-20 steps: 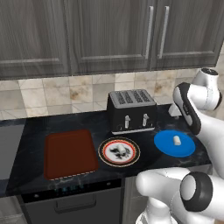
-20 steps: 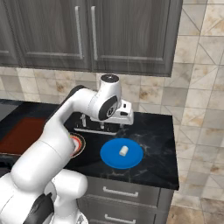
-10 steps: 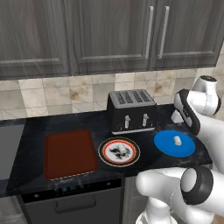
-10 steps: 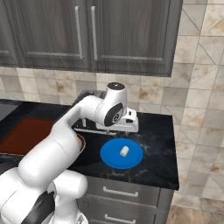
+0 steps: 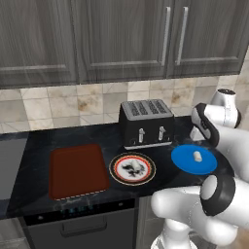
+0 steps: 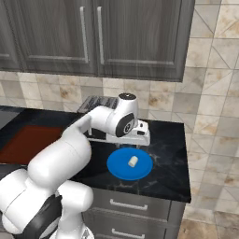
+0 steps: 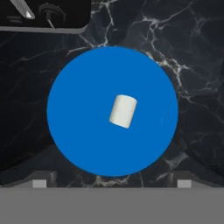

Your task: Move the dessert items from the plates to the tray.

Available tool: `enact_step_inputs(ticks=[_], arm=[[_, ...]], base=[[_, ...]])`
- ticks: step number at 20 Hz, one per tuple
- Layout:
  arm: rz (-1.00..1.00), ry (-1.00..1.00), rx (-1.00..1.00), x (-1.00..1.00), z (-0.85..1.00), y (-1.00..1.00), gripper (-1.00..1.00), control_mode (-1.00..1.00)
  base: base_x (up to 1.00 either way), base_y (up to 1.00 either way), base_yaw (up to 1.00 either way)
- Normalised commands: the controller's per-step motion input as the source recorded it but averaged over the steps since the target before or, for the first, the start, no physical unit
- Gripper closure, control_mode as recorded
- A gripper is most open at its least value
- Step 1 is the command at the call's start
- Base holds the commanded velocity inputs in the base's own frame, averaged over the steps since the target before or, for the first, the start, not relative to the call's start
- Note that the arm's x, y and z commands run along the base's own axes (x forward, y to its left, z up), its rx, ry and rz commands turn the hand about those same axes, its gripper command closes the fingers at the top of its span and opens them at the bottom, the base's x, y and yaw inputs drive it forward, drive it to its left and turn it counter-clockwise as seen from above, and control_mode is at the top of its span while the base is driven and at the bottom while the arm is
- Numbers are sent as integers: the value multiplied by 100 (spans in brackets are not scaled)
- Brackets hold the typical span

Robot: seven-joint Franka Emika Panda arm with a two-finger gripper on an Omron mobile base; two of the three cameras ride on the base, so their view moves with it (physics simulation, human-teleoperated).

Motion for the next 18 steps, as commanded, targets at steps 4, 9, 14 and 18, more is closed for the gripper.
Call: enact_step_inputs(ticks=[4, 9, 14, 18], arm=[[0, 0, 0, 32, -28, -2, -100, -100], [0, 0, 0, 32, -34, -13, -100, -100], [0, 0, 0, 24, -33, -9, -100, -100], [0, 0, 0, 6, -29, -4, -100, -100]], base=[[0, 0, 0], [0, 0, 0], [0, 0, 0], [0, 0, 0]])
